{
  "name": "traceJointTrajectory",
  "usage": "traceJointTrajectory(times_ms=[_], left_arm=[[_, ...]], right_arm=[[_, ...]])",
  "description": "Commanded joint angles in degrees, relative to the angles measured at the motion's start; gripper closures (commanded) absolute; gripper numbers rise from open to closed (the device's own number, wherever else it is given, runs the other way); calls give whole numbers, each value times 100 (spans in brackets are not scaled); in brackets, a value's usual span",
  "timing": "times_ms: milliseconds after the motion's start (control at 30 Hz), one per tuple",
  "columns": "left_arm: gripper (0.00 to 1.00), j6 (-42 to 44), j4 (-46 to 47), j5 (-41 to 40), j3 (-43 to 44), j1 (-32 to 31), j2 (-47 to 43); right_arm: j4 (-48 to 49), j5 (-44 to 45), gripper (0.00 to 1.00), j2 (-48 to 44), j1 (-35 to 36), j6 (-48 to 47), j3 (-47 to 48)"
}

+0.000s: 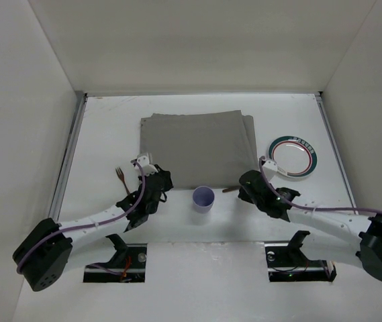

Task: Set the dinner table for one person

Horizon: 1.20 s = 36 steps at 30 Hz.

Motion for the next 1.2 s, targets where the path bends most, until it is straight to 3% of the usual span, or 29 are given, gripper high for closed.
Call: traceJointTrajectory(times_ms=[0,167,367,467,567,700,800,867,1167], left_arm=[[91,370,883,-230,-123,-54,-143],[96,353,955,-187,-316,-168,-625],[93,607,805,-150,-439,-440,-2172],[89,537,849,-291,-518,-415,-1972],[87,432,787,-300,-519,-344,-1638],[80,388,849,-318,-545,-379,-1532],[74,353,901,-414,-606,-388,-1532],[72,344,972,-493,-641,-397,-1470],[67,300,1025,-687,-729,-379,-1496]], right_arm=[[151,247,96,-119,273,-155,449],[-788,36,92,-427,808,-507,985],[-2054,431,87,-875,1022,-999,1776],[-2092,519,77,-1270,-73,-571,1638],[-1234,432,69,-1814,-1698,-253,770],[200,-515,47,-2107,-3948,28,-356],[878,-1306,42,-1607,-5155,3,-613],[1194,-1501,42,-1221,-5569,-76,-640],[2416,-1713,45,238,-6186,-33,-649]])
